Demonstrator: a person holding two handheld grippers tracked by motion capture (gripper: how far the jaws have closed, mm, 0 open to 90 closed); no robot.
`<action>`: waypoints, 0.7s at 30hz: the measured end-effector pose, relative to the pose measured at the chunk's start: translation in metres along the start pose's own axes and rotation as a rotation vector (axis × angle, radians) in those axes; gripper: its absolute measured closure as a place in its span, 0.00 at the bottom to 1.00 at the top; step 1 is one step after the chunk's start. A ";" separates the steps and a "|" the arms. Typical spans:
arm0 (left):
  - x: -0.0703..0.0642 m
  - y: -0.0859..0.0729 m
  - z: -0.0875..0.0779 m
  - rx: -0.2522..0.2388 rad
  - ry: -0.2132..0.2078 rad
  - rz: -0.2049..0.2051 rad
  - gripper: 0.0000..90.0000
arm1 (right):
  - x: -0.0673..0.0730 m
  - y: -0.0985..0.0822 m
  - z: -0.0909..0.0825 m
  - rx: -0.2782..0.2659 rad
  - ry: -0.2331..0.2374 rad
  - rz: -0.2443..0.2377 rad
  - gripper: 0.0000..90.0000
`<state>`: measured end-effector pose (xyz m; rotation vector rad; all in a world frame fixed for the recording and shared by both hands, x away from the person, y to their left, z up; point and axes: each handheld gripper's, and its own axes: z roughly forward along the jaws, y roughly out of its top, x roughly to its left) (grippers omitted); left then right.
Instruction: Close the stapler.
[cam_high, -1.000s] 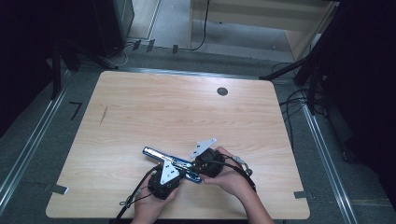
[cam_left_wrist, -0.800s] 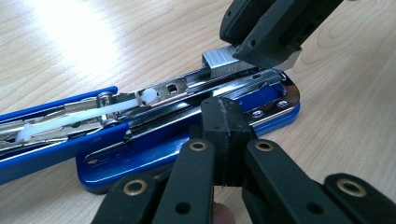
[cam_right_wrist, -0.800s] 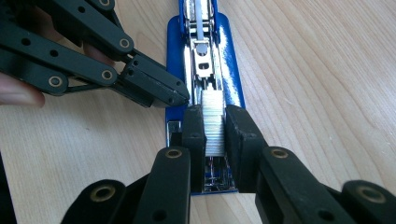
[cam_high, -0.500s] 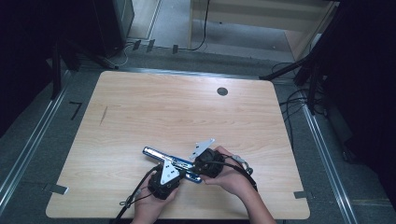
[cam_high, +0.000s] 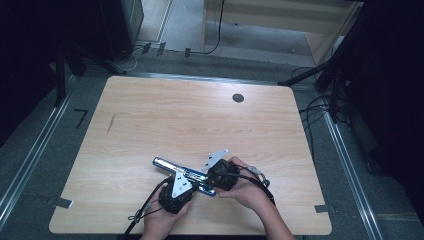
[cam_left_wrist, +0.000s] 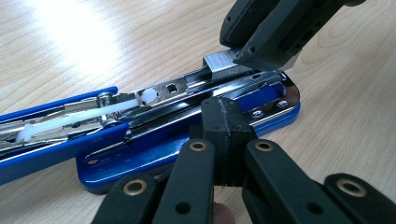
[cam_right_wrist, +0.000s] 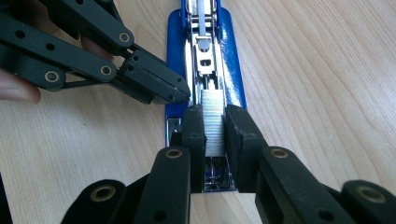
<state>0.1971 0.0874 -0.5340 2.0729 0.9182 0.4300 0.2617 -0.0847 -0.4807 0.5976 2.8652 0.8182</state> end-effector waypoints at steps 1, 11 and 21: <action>0.000 0.000 0.000 0.000 0.000 0.000 1.00 | 0.000 0.000 0.000 -0.001 0.000 0.000 0.89; 0.000 0.000 0.000 0.002 -0.001 0.000 1.00 | 0.001 -0.001 0.001 -0.019 -0.005 -0.011 0.89; 0.000 0.000 0.000 0.003 -0.001 -0.002 1.00 | 0.000 0.000 -0.004 0.002 -0.004 -0.015 0.89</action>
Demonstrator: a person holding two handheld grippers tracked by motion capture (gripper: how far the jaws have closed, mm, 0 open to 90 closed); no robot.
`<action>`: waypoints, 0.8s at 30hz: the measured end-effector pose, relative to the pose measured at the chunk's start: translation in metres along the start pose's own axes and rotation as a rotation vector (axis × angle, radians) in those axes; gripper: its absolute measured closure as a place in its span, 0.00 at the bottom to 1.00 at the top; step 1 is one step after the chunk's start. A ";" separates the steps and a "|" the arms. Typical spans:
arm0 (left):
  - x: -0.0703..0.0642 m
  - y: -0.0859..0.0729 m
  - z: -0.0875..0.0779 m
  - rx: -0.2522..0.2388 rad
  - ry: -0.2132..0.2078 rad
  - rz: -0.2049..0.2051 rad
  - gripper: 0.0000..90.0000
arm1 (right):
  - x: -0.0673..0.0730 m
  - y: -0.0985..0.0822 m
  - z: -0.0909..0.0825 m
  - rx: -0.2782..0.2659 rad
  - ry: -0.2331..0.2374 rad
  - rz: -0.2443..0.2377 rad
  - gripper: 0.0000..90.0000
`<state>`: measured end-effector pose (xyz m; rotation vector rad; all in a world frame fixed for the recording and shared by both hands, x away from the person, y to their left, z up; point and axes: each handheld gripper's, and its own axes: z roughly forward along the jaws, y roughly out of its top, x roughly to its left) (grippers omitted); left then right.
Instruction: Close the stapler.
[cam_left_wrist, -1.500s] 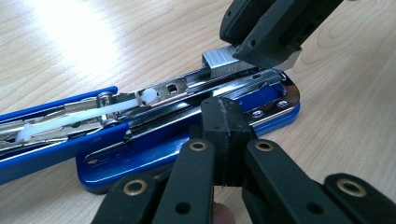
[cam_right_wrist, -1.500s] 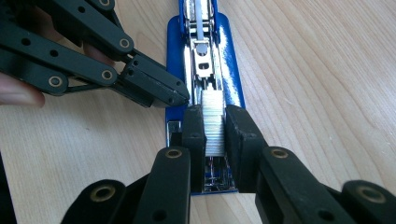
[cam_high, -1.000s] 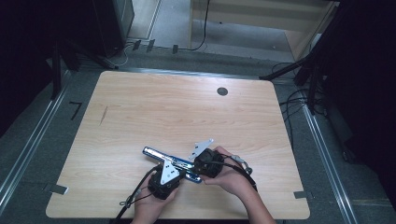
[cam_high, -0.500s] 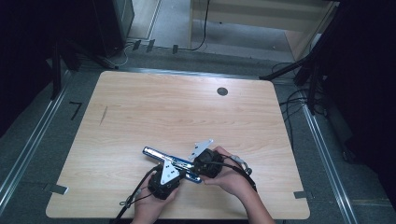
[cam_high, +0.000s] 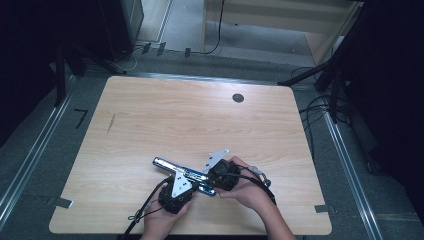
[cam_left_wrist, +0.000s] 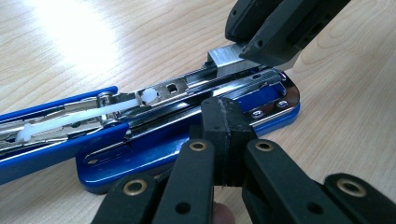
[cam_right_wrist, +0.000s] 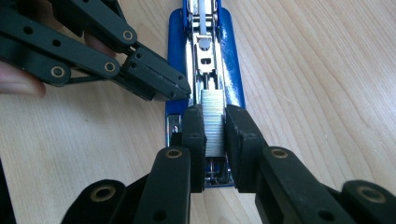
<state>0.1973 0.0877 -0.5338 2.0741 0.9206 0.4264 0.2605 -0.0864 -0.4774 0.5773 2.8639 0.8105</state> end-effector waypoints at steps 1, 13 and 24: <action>0.000 0.000 0.000 -0.002 -0.001 -0.001 1.00 | 0.000 0.000 -0.001 0.004 0.000 -0.001 0.89; 0.000 0.000 0.000 -0.004 0.001 0.001 1.00 | 0.001 0.009 -0.002 0.068 -0.008 -0.036 0.89; 0.000 0.000 0.000 -0.004 0.002 0.001 1.00 | 0.001 0.011 0.002 0.094 -0.001 -0.034 0.89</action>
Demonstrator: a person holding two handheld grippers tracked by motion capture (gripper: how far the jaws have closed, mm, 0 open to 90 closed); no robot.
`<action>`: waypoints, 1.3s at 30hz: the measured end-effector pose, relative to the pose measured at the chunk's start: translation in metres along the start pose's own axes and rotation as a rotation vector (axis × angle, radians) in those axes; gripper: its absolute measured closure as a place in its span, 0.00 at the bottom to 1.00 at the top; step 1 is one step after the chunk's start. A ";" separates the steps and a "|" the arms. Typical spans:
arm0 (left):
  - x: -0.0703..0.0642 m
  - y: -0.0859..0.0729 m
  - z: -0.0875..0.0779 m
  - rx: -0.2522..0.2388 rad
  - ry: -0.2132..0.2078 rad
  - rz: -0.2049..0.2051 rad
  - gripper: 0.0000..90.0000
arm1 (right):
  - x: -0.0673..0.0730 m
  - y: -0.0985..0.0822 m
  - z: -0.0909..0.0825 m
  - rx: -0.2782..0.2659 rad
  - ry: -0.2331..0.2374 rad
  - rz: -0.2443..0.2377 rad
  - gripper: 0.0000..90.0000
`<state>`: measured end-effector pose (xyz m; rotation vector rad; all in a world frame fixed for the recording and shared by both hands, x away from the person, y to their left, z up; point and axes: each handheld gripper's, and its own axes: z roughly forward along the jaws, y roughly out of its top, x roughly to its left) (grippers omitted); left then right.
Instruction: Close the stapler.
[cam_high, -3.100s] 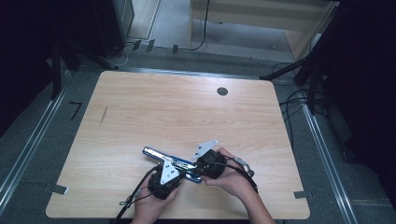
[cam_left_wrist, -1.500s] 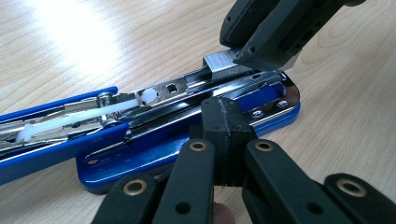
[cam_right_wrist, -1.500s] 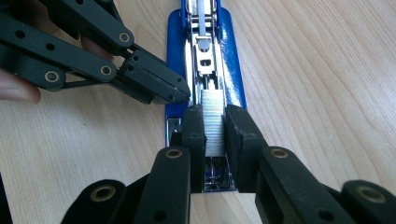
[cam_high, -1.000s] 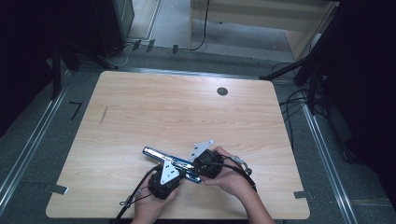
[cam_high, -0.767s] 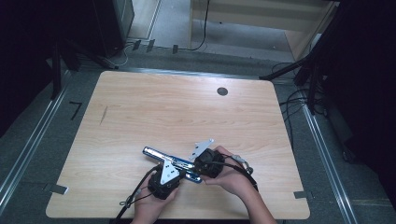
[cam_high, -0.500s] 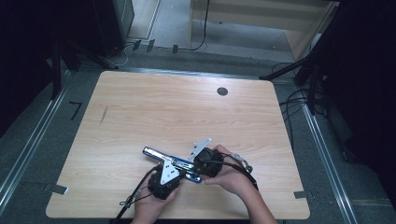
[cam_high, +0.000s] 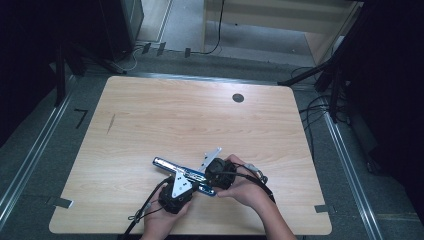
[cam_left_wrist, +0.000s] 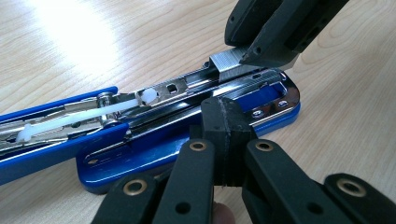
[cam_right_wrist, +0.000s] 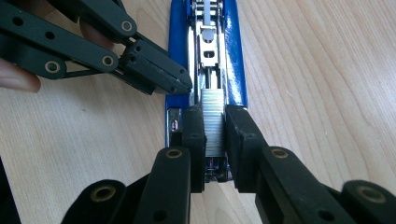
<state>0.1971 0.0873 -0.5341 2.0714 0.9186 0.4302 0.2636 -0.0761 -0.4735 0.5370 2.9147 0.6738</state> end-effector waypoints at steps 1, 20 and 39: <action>0.000 0.000 0.000 0.000 0.000 0.000 1.00 | 0.001 0.000 0.000 0.005 0.000 0.007 0.89; 0.000 0.000 0.000 0.002 0.001 0.002 1.00 | 0.000 -0.001 0.002 -0.012 -0.001 0.005 0.89; 0.000 0.000 0.000 0.003 -0.001 0.000 1.00 | -0.003 -0.012 0.004 -0.043 0.022 0.057 0.86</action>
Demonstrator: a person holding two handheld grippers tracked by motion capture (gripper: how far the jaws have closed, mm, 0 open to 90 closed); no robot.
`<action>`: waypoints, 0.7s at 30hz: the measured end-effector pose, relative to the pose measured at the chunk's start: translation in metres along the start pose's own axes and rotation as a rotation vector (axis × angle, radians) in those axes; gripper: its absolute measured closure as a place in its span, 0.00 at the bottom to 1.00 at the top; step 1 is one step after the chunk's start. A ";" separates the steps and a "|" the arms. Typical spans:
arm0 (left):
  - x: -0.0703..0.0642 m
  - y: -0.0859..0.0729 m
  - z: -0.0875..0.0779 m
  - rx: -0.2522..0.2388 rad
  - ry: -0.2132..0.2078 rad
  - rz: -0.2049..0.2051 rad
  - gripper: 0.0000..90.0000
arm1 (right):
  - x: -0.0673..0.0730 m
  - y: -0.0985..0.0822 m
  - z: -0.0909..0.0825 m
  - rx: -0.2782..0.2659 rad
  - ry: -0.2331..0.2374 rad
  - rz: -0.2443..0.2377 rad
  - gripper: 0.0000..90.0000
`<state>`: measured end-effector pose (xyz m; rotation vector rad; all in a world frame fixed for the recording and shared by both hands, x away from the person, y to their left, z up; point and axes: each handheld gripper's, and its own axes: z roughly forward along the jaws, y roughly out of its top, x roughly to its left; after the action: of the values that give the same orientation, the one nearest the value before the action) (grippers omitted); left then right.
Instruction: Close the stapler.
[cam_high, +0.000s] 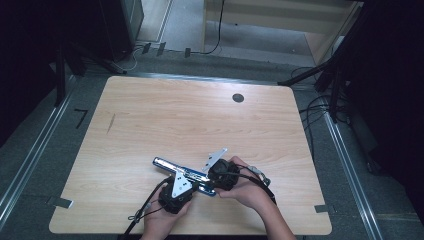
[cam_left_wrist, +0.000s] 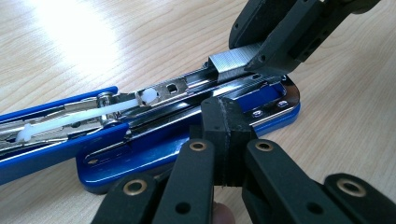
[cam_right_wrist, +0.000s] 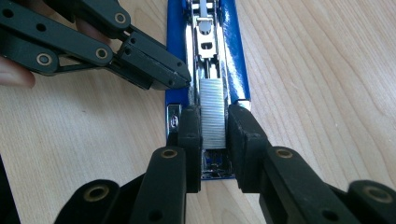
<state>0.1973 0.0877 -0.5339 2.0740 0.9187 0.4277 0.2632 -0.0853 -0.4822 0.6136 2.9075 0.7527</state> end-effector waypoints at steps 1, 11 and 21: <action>0.000 0.000 0.000 0.000 0.000 0.000 1.00 | 0.000 0.000 0.000 0.000 -0.001 -0.002 0.86; 0.000 0.000 0.000 -0.002 0.001 0.002 1.00 | 0.001 0.004 -0.001 0.005 -0.003 0.000 0.86; 0.000 0.000 0.000 -0.002 0.002 0.002 1.00 | 0.000 0.008 0.001 0.006 -0.001 -0.003 0.86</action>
<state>0.1972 0.0875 -0.5340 2.0727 0.9171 0.4312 0.2658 -0.0786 -0.4790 0.6095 2.9099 0.7440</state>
